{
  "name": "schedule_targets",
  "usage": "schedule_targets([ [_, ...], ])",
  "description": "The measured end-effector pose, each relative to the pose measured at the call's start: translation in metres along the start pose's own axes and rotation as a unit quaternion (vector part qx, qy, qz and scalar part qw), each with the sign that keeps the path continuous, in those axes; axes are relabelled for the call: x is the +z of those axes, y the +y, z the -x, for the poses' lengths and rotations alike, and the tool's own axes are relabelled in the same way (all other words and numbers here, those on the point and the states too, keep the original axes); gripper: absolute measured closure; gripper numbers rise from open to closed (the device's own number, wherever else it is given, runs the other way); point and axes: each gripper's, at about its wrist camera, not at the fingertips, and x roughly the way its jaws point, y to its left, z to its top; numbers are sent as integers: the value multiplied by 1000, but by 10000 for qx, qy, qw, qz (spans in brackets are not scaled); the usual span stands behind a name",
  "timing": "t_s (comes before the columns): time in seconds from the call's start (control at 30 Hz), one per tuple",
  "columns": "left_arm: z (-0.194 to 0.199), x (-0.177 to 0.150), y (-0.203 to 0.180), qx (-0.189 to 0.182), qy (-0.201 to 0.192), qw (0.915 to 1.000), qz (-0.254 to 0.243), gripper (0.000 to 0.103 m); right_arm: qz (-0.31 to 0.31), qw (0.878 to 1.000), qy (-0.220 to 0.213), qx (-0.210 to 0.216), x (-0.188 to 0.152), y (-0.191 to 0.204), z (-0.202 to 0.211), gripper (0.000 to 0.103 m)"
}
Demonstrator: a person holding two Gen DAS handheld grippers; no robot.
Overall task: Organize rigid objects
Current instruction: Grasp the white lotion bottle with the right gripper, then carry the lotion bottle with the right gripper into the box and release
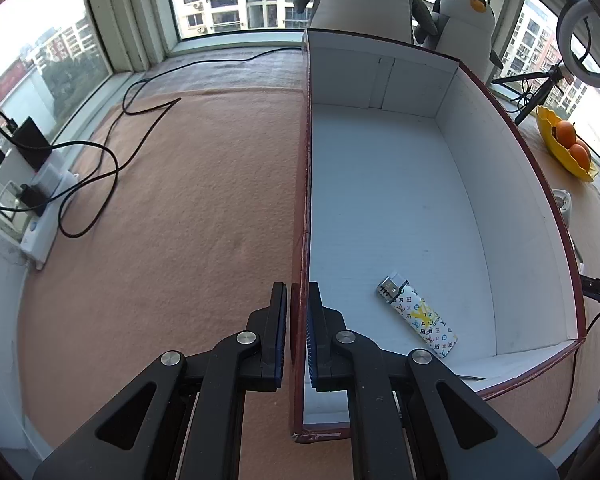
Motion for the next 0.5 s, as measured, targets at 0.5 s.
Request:
schedule_targets([
  [0.5,0,-1,1,34,15,9999,145,95,363,9991,-110,-203,-1,6,6,85],
])
